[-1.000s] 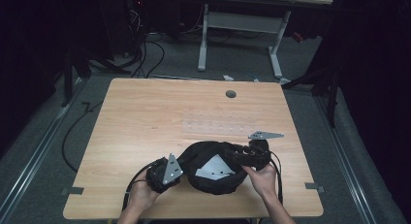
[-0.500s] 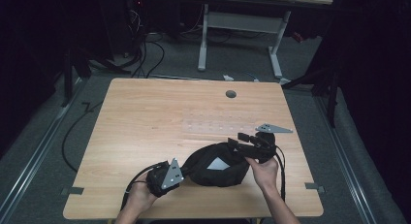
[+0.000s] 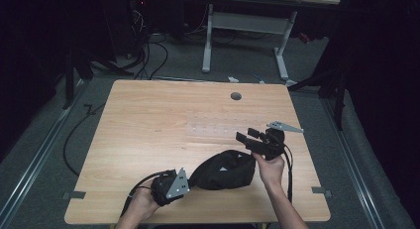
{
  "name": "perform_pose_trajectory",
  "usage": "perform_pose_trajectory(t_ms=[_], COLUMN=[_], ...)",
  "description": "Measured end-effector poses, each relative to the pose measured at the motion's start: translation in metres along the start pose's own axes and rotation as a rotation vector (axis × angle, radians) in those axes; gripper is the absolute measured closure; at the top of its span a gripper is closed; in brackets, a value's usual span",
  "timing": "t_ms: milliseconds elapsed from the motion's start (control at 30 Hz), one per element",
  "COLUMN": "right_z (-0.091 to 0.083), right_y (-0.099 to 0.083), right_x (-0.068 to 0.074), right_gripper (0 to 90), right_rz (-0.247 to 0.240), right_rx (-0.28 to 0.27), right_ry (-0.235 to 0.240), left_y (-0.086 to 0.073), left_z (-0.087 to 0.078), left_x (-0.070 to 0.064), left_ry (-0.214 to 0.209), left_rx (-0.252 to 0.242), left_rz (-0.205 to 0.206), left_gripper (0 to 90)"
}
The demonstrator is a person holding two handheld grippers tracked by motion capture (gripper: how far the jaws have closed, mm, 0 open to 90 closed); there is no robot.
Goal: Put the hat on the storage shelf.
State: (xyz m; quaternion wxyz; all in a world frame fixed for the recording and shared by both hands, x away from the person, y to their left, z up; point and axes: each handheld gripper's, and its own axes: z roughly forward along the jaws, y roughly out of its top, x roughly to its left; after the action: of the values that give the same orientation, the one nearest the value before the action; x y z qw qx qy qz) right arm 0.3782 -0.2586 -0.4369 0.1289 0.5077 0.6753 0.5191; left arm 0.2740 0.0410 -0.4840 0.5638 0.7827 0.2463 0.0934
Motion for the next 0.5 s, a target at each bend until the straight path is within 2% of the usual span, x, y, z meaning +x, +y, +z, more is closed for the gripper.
perform_pose_trajectory(t_ms=[67,167,333,500], right_z=[-0.002,-0.004,-0.01,-0.014], right_y=[0.001,0.001,-0.006,-0.015], right_x=[-0.004,-0.009,-0.019,-0.027], right_gripper=[35.4,35.6,36.8,38.5], right_rz=[0.011,0.013,0.02,0.005], right_rx=[-0.014,0.003,0.001,0.037], right_ry=[-0.009,-0.028,-0.05,-0.08], left_y=[0.0,0.001,0.005,0.011], left_z=[-0.002,-0.006,-0.016,-0.022], left_x=[0.0,0.002,0.011,0.021], left_ry=[0.002,0.002,0.017,0.043], left_rx=[-0.007,-0.024,-0.081,-0.13], left_rz=[-0.008,-0.032,-0.106,-0.179], left_gripper=[86.4,86.4,86.3,86.4])
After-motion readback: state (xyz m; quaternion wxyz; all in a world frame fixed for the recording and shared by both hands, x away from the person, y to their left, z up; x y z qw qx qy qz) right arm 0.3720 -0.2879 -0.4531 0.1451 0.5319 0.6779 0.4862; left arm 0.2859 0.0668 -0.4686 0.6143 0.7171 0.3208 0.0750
